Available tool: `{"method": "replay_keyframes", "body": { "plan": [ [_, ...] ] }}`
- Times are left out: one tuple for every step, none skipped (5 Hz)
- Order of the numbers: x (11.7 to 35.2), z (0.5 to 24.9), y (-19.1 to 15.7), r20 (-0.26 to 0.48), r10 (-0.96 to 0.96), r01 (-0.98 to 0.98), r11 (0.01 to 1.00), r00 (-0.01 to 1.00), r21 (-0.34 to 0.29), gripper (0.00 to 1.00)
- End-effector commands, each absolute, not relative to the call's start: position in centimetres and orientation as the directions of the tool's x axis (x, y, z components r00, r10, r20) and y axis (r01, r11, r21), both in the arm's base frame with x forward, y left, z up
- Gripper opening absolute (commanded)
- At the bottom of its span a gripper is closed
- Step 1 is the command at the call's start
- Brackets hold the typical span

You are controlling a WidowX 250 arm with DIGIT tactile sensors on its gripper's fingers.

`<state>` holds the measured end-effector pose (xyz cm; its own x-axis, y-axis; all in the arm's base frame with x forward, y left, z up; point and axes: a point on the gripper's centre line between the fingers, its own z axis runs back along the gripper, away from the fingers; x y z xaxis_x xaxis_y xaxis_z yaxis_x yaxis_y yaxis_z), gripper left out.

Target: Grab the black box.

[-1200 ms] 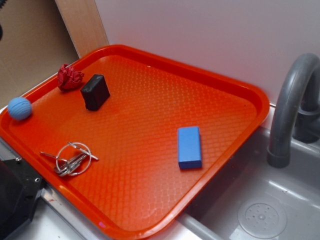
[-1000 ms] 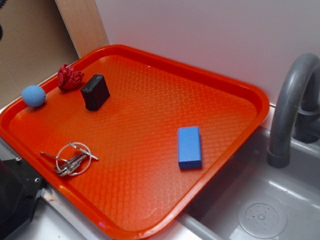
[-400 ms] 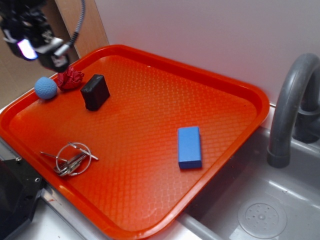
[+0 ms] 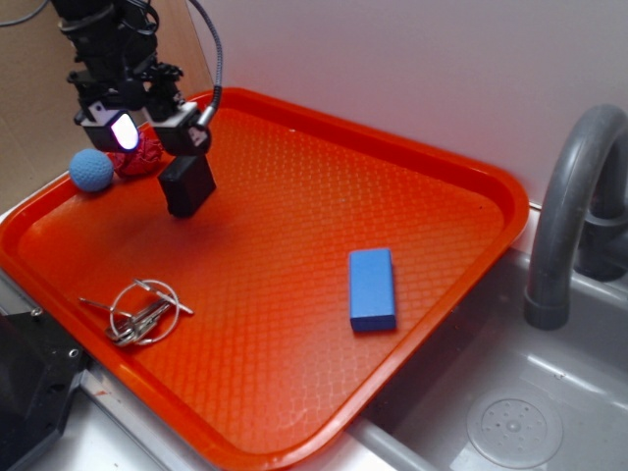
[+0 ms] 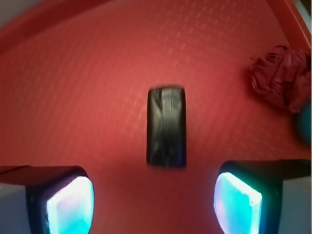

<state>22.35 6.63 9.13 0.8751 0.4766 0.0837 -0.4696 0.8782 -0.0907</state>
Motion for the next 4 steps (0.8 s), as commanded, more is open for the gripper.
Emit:
{"method": "replay_keyframes", "body": {
  "plan": [
    [23.6, 5.9, 7.4, 0.093, 0.454, -0.453, 0.891, 0.886, -0.04, 1.0],
    [23.6, 4.2, 7.3, 0.125, 0.422, -0.424, 0.905, 0.898, -0.006, 1.0],
    [22.1, 5.6, 7.6, 0.101, 0.42, -0.42, 0.907, 0.902, -0.023, 0.0],
    [20.0, 7.6, 7.5, 0.117, 0.427, -0.426, 0.904, 0.897, -0.038, 0.0]
  ]
}}
